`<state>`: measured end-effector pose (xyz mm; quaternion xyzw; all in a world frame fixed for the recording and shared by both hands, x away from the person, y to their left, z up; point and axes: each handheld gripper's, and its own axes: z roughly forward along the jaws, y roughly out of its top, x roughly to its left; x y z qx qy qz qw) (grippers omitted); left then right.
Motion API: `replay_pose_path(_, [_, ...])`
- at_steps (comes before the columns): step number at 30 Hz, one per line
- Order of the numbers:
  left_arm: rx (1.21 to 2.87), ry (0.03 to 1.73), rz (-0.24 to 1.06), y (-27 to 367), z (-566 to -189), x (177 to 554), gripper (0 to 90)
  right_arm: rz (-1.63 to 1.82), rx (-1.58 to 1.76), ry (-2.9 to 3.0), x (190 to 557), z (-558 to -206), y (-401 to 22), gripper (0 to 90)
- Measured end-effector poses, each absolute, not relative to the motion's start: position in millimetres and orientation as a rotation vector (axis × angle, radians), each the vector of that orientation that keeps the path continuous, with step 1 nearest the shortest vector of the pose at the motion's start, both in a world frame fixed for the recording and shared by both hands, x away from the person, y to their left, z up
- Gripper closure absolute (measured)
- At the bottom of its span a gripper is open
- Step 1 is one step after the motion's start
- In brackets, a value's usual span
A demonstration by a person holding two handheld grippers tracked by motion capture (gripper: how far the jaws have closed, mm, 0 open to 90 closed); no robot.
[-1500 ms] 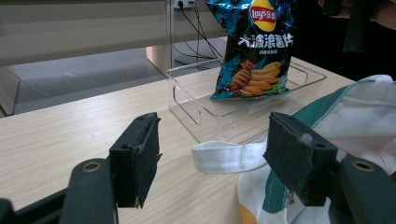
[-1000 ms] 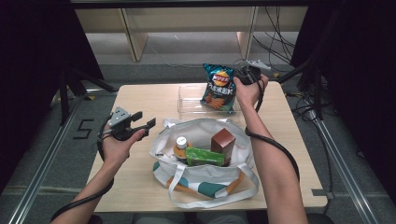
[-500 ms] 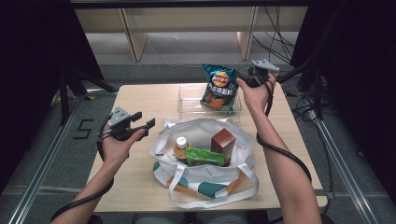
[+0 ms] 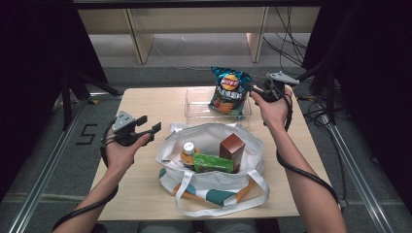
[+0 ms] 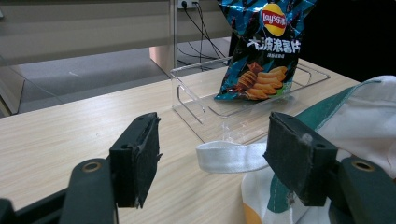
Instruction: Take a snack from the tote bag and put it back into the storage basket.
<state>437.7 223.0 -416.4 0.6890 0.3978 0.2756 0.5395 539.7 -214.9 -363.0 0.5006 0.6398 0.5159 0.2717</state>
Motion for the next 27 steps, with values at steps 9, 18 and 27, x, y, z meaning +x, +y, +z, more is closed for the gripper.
replay_pose_path(9, [1.636,0.959,0.656,222,-415,436,33.8,1.412,1.329,1.767,523,-357,-215,59.3])
replay_pose_path(18, [1.645,0.951,0.650,219,-418,435,33.8,1.464,1.277,1.806,501,-349,-209,58.3])
replay_pose_path(27, [1.664,0.914,0.649,214,-420,436,33.9,1.507,1.212,1.839,471,-345,-213,55.9])
